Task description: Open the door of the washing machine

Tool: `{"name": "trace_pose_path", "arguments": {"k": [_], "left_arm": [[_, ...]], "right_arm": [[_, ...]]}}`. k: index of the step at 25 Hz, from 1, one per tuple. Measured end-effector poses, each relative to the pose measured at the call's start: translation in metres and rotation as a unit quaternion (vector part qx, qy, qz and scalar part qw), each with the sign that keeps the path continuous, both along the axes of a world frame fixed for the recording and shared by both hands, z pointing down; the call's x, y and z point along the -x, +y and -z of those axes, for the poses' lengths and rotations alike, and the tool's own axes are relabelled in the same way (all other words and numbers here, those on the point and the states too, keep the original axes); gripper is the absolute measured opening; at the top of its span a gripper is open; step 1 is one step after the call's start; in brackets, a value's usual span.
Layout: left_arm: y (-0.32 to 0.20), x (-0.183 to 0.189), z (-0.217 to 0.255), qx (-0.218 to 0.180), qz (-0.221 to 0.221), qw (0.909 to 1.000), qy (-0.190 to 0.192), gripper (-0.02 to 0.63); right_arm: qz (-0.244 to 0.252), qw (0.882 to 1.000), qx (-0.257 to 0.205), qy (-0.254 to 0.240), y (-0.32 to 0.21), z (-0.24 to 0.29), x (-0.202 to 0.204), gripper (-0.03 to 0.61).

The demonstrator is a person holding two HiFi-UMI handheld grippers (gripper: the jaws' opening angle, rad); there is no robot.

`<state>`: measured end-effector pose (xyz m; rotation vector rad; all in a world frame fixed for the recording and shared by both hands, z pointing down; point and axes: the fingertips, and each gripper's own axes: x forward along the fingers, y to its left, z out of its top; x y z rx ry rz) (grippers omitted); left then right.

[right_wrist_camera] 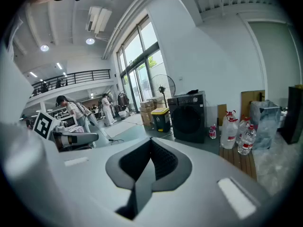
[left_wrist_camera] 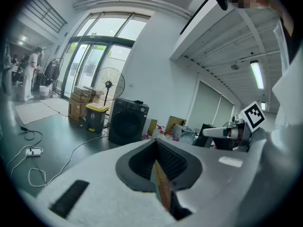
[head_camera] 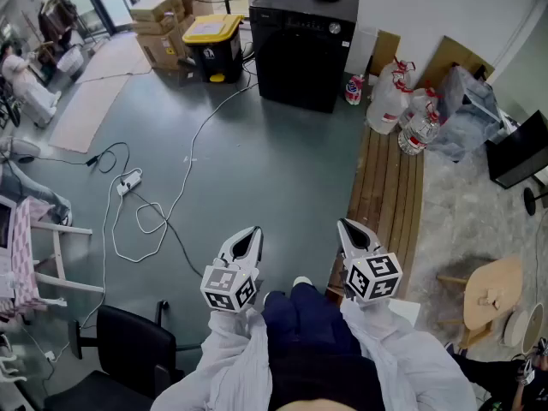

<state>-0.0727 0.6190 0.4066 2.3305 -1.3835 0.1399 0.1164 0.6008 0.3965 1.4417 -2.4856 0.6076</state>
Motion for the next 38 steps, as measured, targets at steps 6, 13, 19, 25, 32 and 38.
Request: {"name": "trace_pose_path", "arguments": {"k": [6, 13, 19, 25, 32, 38], "left_arm": [[-0.002, -0.008, 0.000, 0.002, 0.007, 1.0000, -0.002, 0.005], [-0.012, -0.019, 0.009, -0.013, 0.021, 0.9997, 0.002, 0.005], [-0.028, -0.038, 0.009, -0.023, 0.028, 0.9988, 0.033, 0.299], [-0.041, -0.049, 0.005, -0.021, 0.043, 0.9985, 0.025, 0.299], [-0.082, -0.062, -0.003, -0.011, 0.030, 0.9993, 0.017, 0.268], [-0.153, -0.063, -0.006, -0.010, 0.013, 0.9998, 0.015, 0.268]], "right_arm": [[0.000, 0.999, -0.002, -0.032, -0.006, 0.004, -0.007, 0.008], [0.016, 1.000, -0.007, -0.022, -0.016, 0.008, -0.016, 0.008], [0.035, 0.999, -0.013, -0.031, -0.029, 0.002, -0.033, 0.008], [0.039, 0.998, -0.015, -0.044, -0.050, -0.001, -0.050, 0.008], [0.050, 0.998, -0.009, -0.040, -0.084, -0.008, -0.054, 0.008], [0.031, 0.999, 0.001, -0.041, -0.146, -0.016, -0.055, 0.008]]}}
